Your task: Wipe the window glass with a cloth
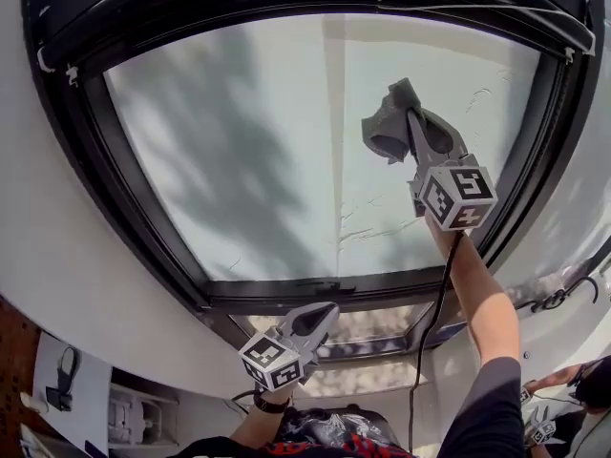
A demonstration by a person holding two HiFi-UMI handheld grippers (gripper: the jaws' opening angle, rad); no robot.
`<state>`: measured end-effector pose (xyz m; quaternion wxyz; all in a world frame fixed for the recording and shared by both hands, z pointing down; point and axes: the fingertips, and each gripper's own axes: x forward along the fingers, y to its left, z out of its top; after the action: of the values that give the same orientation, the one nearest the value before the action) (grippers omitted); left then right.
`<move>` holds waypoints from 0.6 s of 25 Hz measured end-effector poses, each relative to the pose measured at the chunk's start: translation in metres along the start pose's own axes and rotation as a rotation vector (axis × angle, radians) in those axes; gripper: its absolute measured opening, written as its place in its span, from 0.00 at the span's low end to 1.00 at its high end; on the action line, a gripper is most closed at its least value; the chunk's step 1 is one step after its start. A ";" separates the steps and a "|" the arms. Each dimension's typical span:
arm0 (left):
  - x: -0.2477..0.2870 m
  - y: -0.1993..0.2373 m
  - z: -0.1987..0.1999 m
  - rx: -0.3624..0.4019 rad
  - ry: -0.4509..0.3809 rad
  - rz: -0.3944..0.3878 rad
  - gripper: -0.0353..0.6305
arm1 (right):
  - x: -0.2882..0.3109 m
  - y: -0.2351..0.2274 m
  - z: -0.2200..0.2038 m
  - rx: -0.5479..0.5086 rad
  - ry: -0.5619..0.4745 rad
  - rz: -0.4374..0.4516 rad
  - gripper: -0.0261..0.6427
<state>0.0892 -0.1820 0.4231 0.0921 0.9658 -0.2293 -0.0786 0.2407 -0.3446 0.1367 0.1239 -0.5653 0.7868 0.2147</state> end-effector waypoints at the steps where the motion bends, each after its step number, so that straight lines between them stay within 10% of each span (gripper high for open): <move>1: 0.009 -0.006 -0.002 0.005 0.006 -0.017 0.06 | -0.012 -0.026 0.000 -0.031 0.004 -0.049 0.07; 8: 0.049 -0.032 -0.014 0.008 0.044 -0.093 0.06 | -0.090 -0.191 -0.007 -0.031 0.063 -0.380 0.06; 15: 0.040 -0.027 -0.008 0.011 0.035 -0.078 0.06 | -0.061 -0.107 0.022 -0.021 0.005 -0.198 0.06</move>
<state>0.1373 -0.1755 0.4210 0.0875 0.9757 -0.1903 -0.0637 0.3606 -0.3123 0.1232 0.1364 -0.6420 0.7252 0.2082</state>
